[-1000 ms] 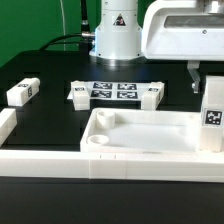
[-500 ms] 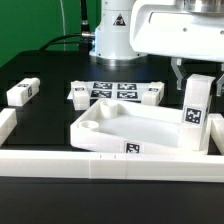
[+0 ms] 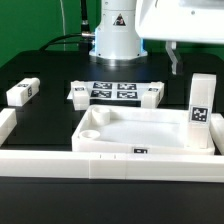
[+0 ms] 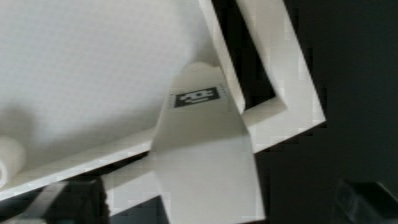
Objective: Assemble desk
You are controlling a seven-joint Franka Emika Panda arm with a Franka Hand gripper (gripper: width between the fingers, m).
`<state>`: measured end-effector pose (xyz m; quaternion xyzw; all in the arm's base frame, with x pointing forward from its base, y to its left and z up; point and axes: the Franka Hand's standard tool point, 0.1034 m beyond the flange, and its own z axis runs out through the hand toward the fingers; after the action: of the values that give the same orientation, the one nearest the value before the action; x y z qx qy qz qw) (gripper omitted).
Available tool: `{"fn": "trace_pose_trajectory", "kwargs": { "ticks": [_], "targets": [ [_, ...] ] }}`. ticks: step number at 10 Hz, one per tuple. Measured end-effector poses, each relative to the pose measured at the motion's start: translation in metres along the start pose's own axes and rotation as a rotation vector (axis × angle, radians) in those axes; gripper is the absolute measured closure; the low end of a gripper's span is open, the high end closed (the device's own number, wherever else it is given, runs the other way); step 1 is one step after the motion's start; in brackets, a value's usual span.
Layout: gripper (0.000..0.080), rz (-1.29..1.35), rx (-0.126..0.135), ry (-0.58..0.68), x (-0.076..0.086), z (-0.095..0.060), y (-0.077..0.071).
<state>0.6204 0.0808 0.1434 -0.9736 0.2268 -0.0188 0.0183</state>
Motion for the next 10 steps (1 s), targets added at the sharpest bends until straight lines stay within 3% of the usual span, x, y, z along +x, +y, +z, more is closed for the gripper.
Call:
{"fn": "trace_pose_trajectory", "kwargs": {
  "ticks": [2, 10],
  "targets": [
    [0.0151, -0.049, -0.003, 0.003, 0.001, -0.0103, 0.018],
    [0.0151, -0.06, -0.005, -0.002, -0.003, -0.0064, 0.014]
  ]
}}
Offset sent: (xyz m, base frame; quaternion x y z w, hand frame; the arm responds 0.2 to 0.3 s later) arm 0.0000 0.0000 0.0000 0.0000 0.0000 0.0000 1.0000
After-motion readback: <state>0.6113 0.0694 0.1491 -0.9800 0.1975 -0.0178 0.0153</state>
